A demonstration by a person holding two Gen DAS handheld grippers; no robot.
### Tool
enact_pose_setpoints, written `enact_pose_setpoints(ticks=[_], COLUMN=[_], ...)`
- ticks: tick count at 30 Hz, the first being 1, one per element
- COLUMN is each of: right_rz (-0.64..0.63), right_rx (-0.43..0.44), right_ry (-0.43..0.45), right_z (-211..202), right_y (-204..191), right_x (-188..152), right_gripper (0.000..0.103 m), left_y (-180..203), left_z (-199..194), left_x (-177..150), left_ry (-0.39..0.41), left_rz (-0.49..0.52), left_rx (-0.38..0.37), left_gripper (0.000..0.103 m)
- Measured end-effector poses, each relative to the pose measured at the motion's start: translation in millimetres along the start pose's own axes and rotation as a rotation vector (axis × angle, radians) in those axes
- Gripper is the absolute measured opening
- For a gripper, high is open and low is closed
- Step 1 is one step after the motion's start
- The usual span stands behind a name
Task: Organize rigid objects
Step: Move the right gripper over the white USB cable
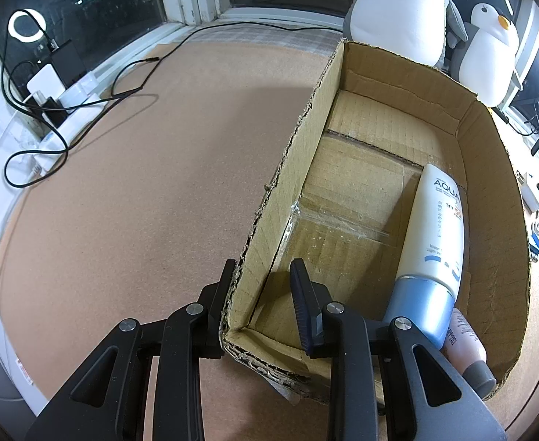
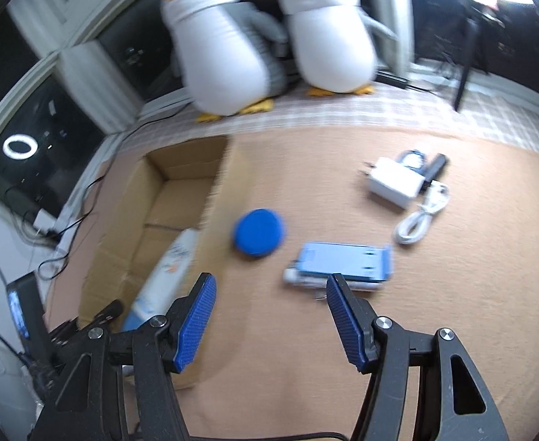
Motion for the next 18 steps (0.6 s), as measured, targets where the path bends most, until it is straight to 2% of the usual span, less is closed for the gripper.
enact_pose_setpoints(ticks=[11,18], right_rz=[0.164,0.191], right_rx=[-0.111,-0.168], right_ry=[-0.035,-0.1], right_z=[12,34], right_y=[91,120], right_x=[9,20], right_gripper=[0.058,0.052], left_y=[0,-1], left_z=[0,0], left_x=[0,-1], left_ry=[0.0,0.0], left_rz=[0.0,-0.004], left_rx=[0.0,-0.002], left_gripper=[0.027,0.027])
Point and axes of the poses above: each gripper's, at about its wrist camera, not at the fingertips, and z roughly the way its jaws point, y to its right, x to its top, the point moved 4 cm from there along z, roughly the way its jaws point, and after that the axes turned 11 degrees about -z, right-handed, at the moved point
